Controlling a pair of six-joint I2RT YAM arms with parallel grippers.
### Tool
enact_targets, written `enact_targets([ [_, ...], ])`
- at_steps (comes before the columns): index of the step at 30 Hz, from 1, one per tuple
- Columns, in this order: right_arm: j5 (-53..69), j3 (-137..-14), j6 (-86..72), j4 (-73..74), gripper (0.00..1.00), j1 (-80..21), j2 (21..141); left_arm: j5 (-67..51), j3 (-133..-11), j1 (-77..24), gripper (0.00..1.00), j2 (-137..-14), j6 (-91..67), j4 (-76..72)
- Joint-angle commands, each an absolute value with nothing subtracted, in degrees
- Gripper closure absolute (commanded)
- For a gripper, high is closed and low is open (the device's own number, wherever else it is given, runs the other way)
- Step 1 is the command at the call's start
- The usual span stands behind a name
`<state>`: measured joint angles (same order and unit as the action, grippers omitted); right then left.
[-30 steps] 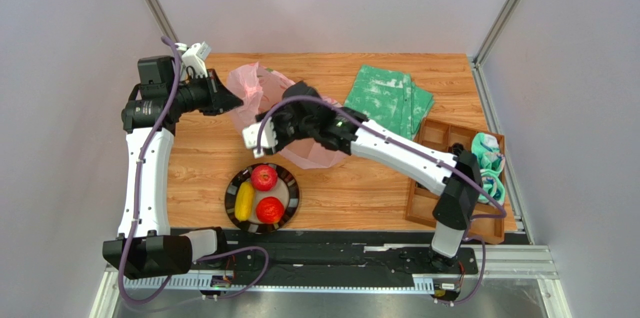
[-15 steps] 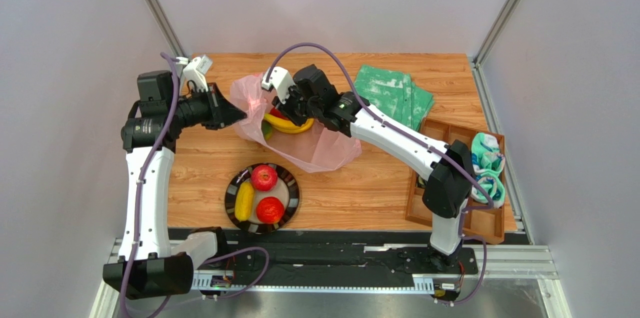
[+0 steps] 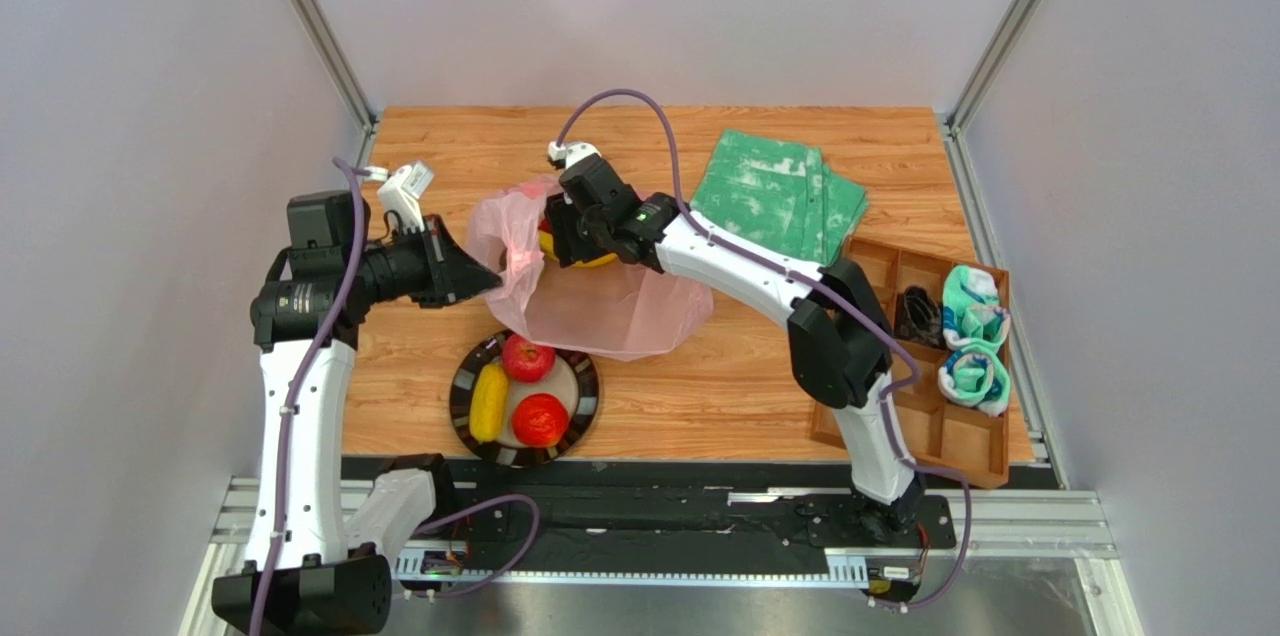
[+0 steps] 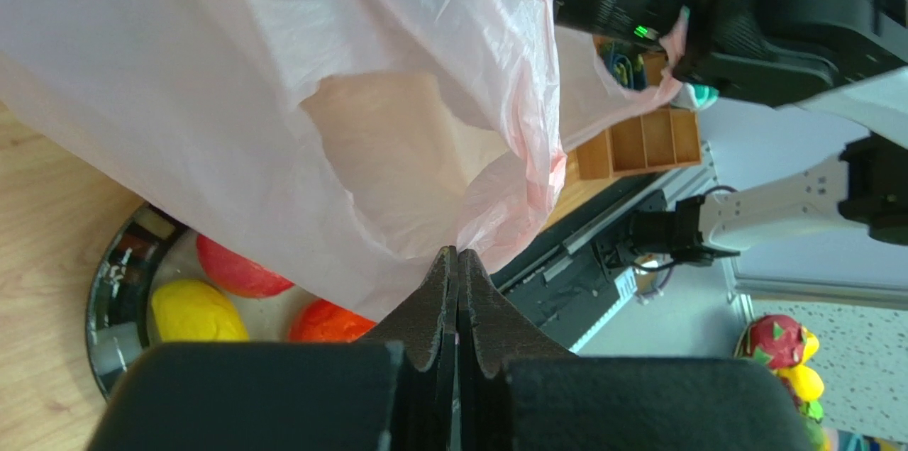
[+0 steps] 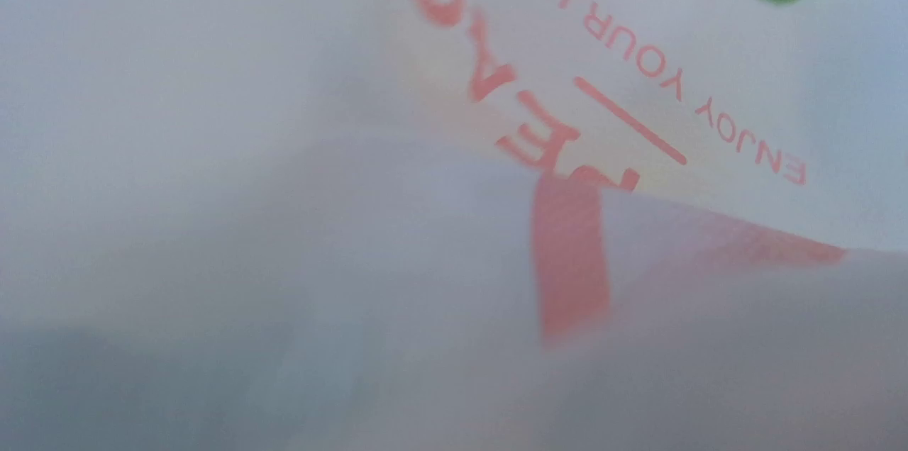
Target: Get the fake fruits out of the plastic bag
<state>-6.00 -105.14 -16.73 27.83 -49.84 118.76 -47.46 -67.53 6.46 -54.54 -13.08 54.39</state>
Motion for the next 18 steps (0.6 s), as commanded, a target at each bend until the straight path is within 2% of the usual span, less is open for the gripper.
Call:
enact_targets([
  [1,-8.27,-111.0,-31.36,29.53,0.46,-48.17,122.86,-51.41,-66.18,6.86,1.0,-52.3,-13.63,57.74],
  [10,-9.93,-118.56,-44.37,32.17,0.5,-45.09,130.69,-52.65,-63.28,6.86,1.0,-52.47,-9.32,60.99],
  [14,-10.9,-120.41,-46.93,33.31,0.44,-44.82,133.59,-54.22,-63.19,6.86,1.0,-53.7,-8.7,61.7],
  [18,-10.64,-121.38,-48.16,33.75,0.33,-44.82,135.26,-54.49,-64.33,6.86,1.0,-55.1,-8.35,61.88],
])
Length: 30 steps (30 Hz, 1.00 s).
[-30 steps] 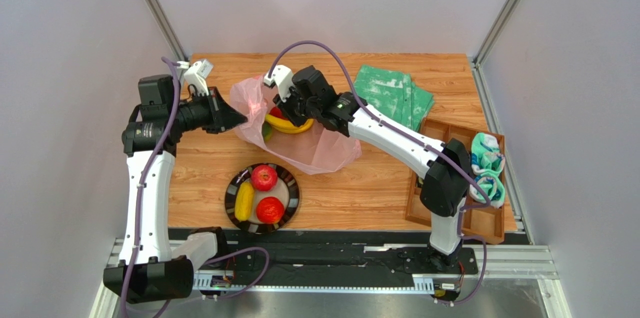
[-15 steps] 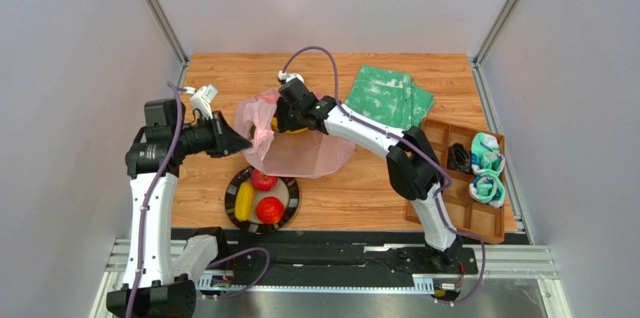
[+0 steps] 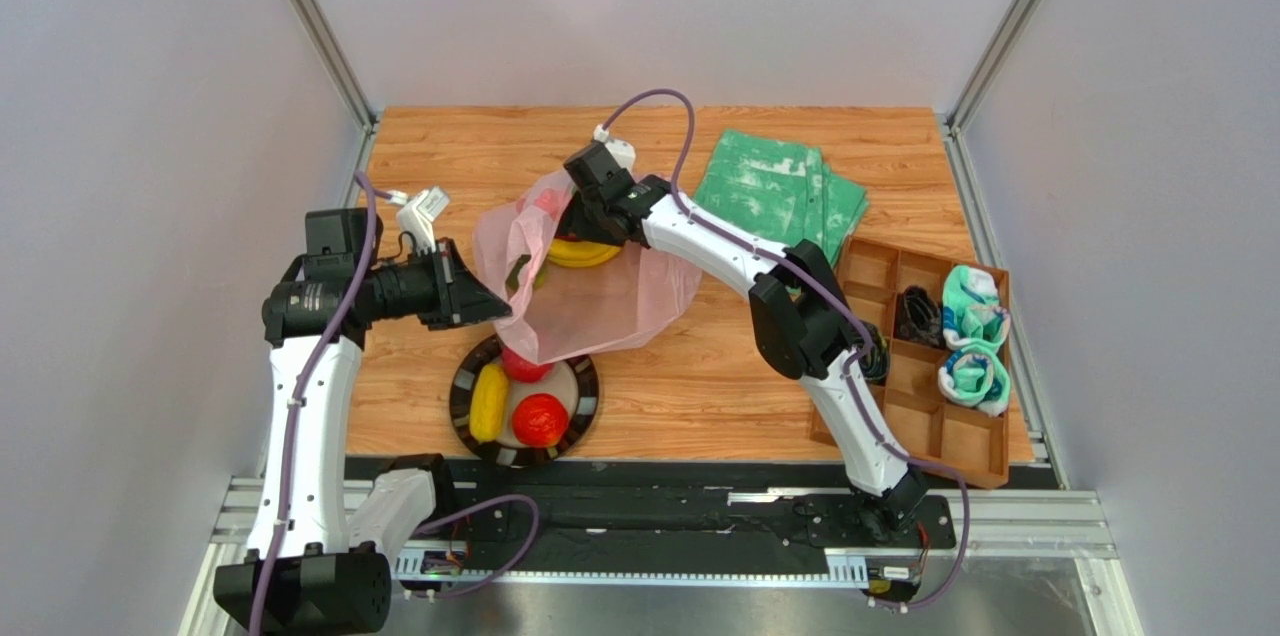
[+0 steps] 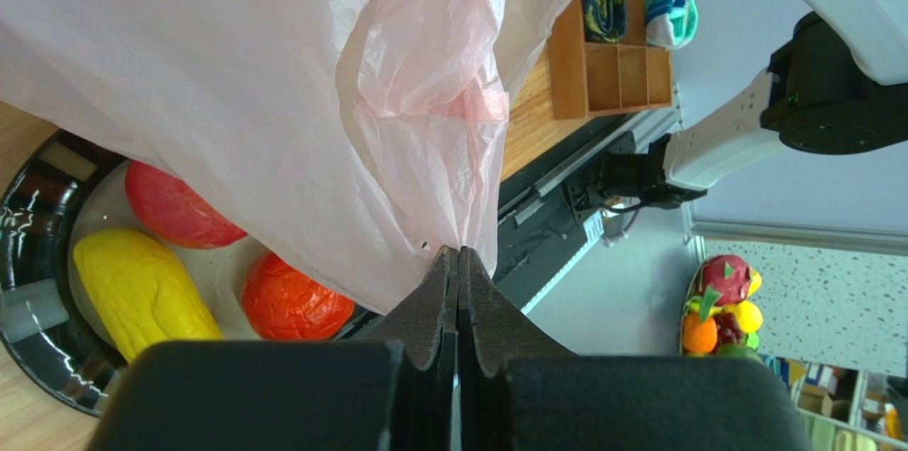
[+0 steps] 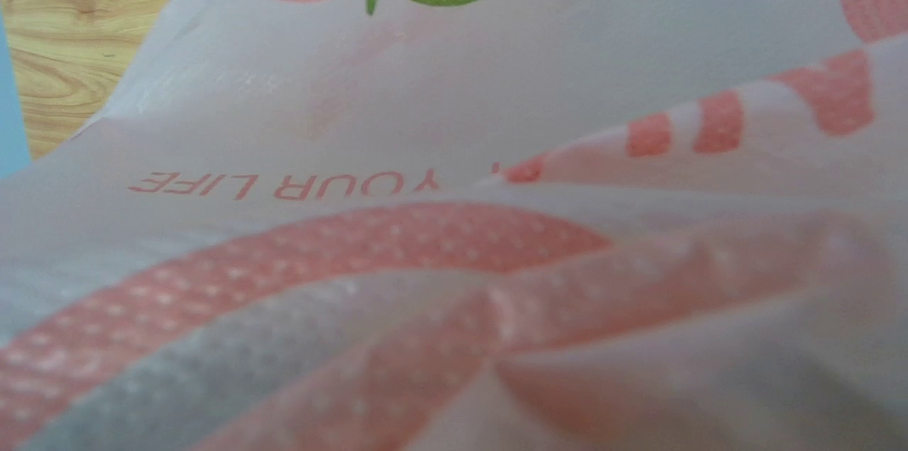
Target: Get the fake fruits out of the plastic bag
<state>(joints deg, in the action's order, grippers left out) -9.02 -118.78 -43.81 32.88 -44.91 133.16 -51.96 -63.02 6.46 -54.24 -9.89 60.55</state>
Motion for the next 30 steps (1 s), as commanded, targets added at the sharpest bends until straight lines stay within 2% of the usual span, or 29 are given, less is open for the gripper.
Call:
enact_targets([
  [1,-10.55,-121.38,-48.86,33.84,0.33,-44.82,135.35,-54.41,-64.51,6.86,1.0,-55.46,-8.44,61.61],
  [9,-11.87,-116.38,-49.3,37.09,0.41,-45.0,130.87,-53.88,-65.13,6.94,1.0,-56.69,-10.02,59.94],
  [17,-5.63,-108.38,-45.28,33.58,0.5,-45.79,123.23,-53.18,-65.22,6.86,1.0,-56.08,-10.9,58.62],
  [24,-10.1,-105.3,-34.38,32.78,0.5,-46.58,118.22,-52.47,-64.95,6.86,1.0,-55.11,-11.78,57.14],
  [30,-14.23,-103.54,-33.49,35.86,0.5,-46.32,118.39,-52.47,-64.25,6.86,1.0,-54.93,-13.18,55.02],
])
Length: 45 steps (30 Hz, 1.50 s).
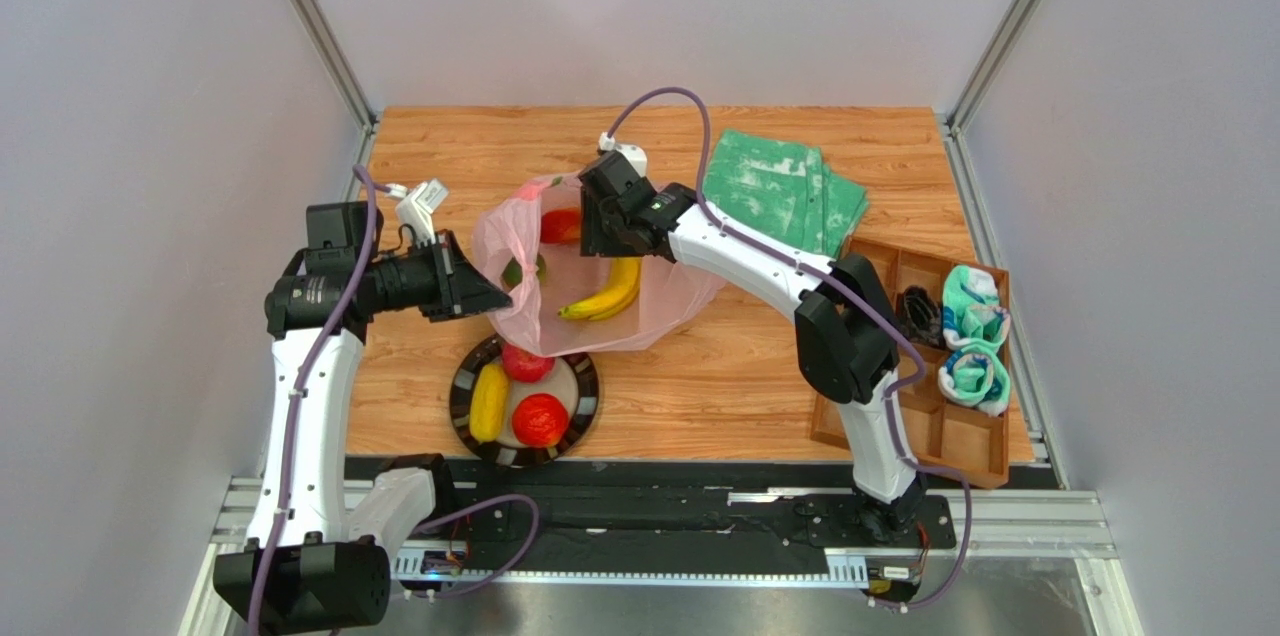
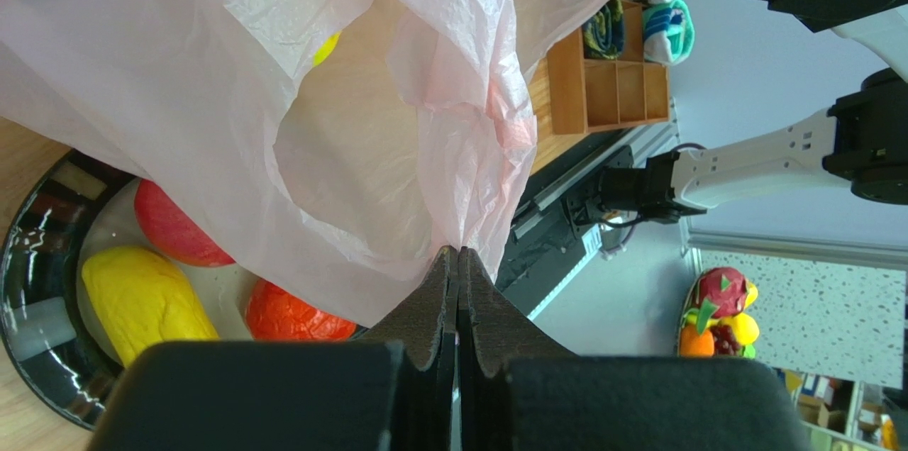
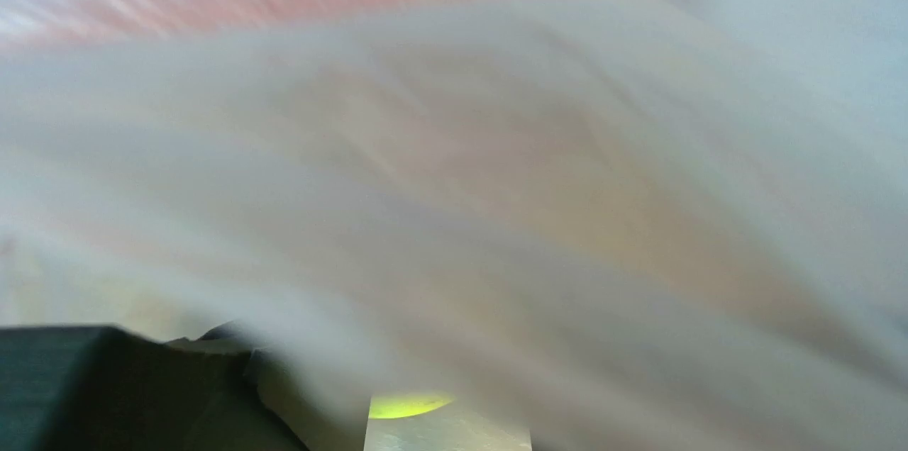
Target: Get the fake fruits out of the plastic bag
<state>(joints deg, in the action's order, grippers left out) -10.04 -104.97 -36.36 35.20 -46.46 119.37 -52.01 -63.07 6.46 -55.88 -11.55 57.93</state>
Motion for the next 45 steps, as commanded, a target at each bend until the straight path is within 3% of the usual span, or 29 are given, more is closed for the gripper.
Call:
enact_targets([
  [1,-14.85,-103.54,-33.05,36.38,0.5,-46.32,118.65,-52.56,-64.51,6.94,1.0,-54.93,-13.18,54.85],
  [13,-16.17,-100.11,-32.17,36.39,0.51,-43.86,120.58,-51.5,-63.72,6.86,1.0,-54.84,-13.71,54.14],
  [18,-13.8,-101.86,-28.23,32.79,0.58,-43.68,123.31,-51.24,-63.63,6.85,1.0,-55.11,-13.45,54.05],
  [22,-18.62,-103.71,-22.34,32.08,0.51,-44.73,122.97,-50.98,-63.72,6.86,1.0,-55.19,-13.27,54.32],
  [31,-22.15,-96.43,-7.93,24.09,0.5,-45.53,115.05,-51.33,-62.93,6.94,1.0,-54.58,-14.15,53.09],
  [45,-19.25,-101.08,-6.75,23.37,0.49,-45.7,121.9,-50.28,-62.93,6.94,1.0,-53.35,-13.8,53.53],
])
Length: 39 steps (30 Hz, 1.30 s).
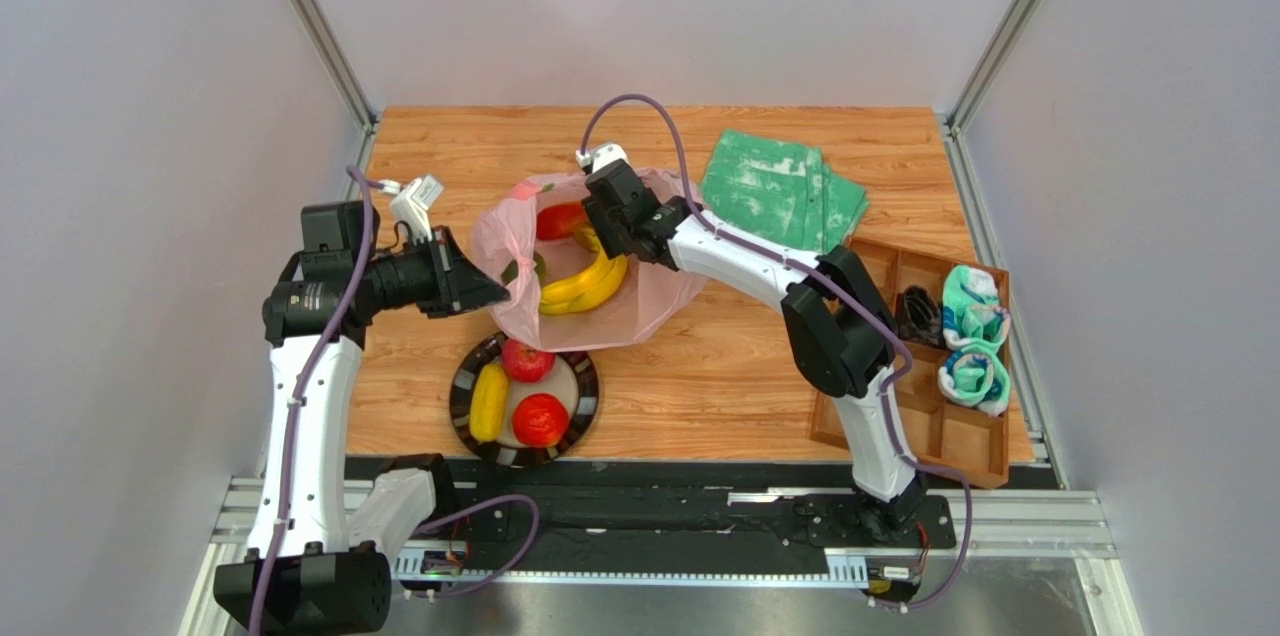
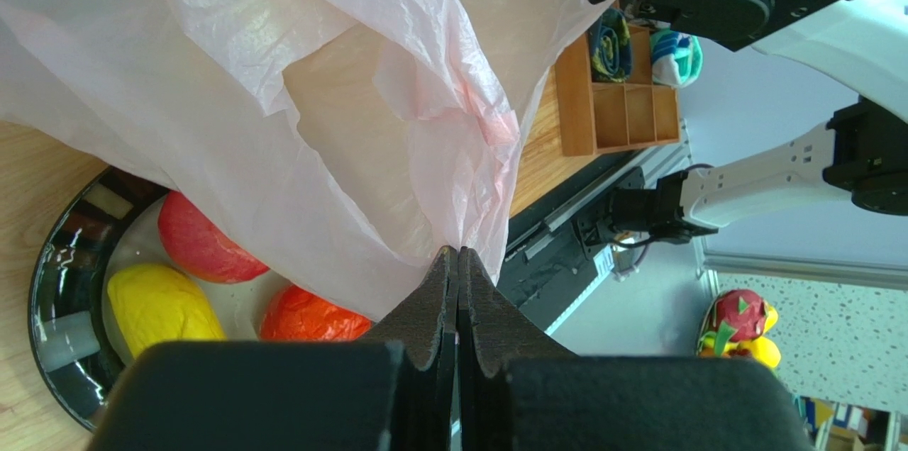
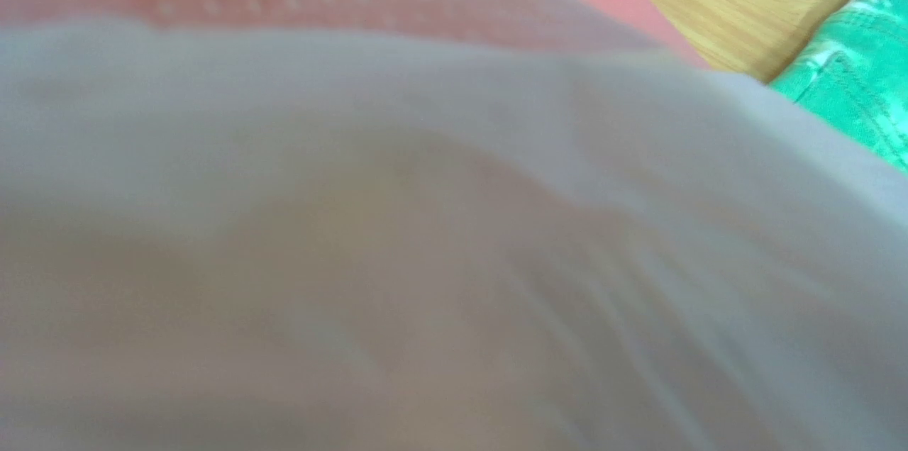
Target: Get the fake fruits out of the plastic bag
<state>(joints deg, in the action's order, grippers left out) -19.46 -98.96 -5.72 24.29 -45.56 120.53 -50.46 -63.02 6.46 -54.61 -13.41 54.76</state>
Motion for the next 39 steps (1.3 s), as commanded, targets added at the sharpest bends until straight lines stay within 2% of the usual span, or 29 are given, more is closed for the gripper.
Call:
enact_targets([
  [1,-18.81,-100.9,-7.46,23.73,0.48,-45.62,121.99,-50.27,-62.93,6.94,1.0,-53.35,-13.8,53.61],
  [12,-14.24,-100.72,-13.27,24.25,0.43,-45.88,123.05,-49.75,-61.61,7.91,1.0,-52.65,-14.24,52.73],
  [19,-1.51,-97.91,-16.79,26.19,0.44,-45.53,123.31,-48.69,-61.96,8.96,1.0,-52.38,-13.89,53.96],
  [23,7.36,-97.91,-16.53,25.23,0.63,-45.0,124.19,-48.43,-62.22,9.67,1.0,-52.73,-13.71,54.32],
  [24,8.51,-98.43,-15.83,24.79,0.75,-44.91,124.28,-48.43,-62.23,9.67,1.0,-52.91,-13.71,54.32],
  [26,10.19,-99.31,-14.94,23.91,0.85,-44.74,124.54,-48.08,-62.14,9.84,1.0,-52.91,-13.71,54.32],
  [27,9.33,-99.66,-14.51,23.91,0.97,-44.65,124.45,-47.99,-62.05,9.93,1.0,-52.91,-13.71,54.32],
  [28,7.84,-100.02,-13.28,23.91,1.0,-44.65,124.11,-47.99,-62.05,9.93,1.0,-53.0,-13.71,54.14],
  [32,0.8,-98.53,-10.19,24.17,1.0,-43.77,118.85,-47.99,-61.79,10.11,1.0,-52.74,-13.8,53.96],
  [33,0.97,-98.18,-11.59,24.26,1.0,-42.81,117.7,-47.9,-61.7,10.02,1.0,-52.65,-13.89,53.88],
  [34,1.49,-97.56,-16.3,24.69,0.95,-42.28,116.73,-47.99,-61.61,10.02,1.0,-52.56,-13.97,53.7],
  [35,4.19,-97.3,-18.87,25.39,0.85,-41.67,114.8,-47.99,-61.52,10.02,1.0,-52.56,-14.06,53.61],
  [36,6.22,-96.95,-21.16,25.4,0.61,-41.23,114.09,-47.99,-61.52,10.02,1.0,-52.56,-14.06,53.61],
  [38,10.96,-96.16,-26.68,24.62,0.49,-41.31,113.03,-48.08,-61.7,10.02,1.0,-52.65,-13.89,53.61],
  [39,11.25,-95.98,-29.59,24.52,0.39,-41.83,112.77,-47.99,-61.79,10.02,1.0,-52.65,-13.97,53.61],
])
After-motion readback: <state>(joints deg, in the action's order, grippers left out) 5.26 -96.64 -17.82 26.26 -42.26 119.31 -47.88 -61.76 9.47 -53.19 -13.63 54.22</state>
